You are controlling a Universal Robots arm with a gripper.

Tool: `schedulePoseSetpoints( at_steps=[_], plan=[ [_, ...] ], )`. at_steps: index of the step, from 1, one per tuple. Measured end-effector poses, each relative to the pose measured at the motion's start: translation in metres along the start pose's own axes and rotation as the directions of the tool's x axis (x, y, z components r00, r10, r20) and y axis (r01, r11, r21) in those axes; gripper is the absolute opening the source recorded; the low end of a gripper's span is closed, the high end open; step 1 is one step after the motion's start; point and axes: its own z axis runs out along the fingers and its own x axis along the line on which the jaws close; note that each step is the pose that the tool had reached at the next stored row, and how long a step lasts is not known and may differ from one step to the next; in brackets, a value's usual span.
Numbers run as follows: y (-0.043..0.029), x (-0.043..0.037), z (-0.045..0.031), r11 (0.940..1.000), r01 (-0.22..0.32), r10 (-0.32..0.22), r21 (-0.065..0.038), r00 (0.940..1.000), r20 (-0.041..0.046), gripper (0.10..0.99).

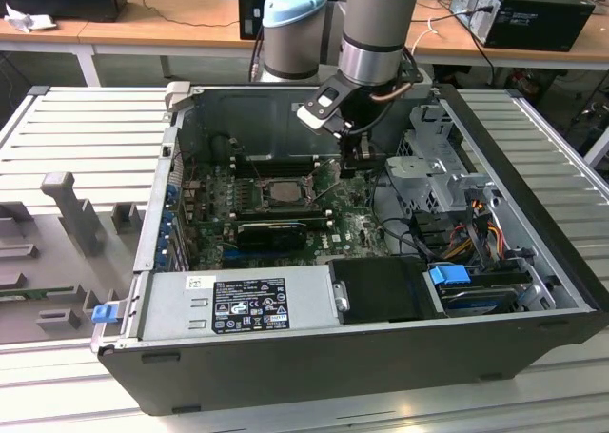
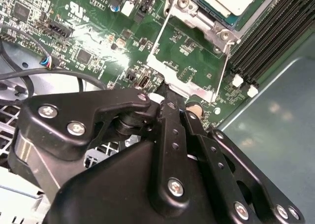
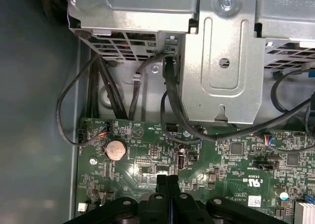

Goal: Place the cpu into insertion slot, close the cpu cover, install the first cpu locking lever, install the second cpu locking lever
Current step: 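Close the cpu cover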

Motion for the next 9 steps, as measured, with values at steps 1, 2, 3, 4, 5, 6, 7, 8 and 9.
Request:
schedulePoseSetpoints(
  at_steps=[1, 2, 3, 4, 5, 6, 7, 8, 9],
  plan=[
    [-0.0003, 0.0001, 0.0000, 1.0000, 0.000, 0.000, 0.000, 1.0000, 0.0001, 0.106],
    [-0.0007, 0.0001, 0.0001, 1.0000, 0.000, 0.000, 0.000, 1.0000, 0.0001, 0.106],
    [-0.0011, 0.0001, 0.0002, 1.0000, 0.000, 0.000, 0.000, 1.0000, 0.0001, 0.106],
    [-0.0013, 0.0001, 0.0002, 1.0000, 0.000, 0.000, 0.000, 1.0000, 0.0001, 0.106],
    [-0.0016, 0.0001, 0.0003, 1.0000, 0.001, -0.001, 0.000, 1.0000, 0.0001, 0.106],
    [-0.0022, 0.0001, 0.0004, 1.0000, 0.001, -0.001, 0.000, 1.0000, 0.0001, 0.106],
    [-0.0024, 0.0001, 0.0005, 1.0000, 0.001, -0.001, 0.000, 1.0000, 0.0001, 0.106],
    [-0.0027, 0.0002, 0.0006, 1.0000, 0.001, -0.001, 0.000, 1.0000, 0.0001, 0.106],
    [-0.0031, 0.0002, 0.0006, 1.0000, 0.001, -0.001, 0.000, 1.0000, 0.0000, 0.106]
  ],
)
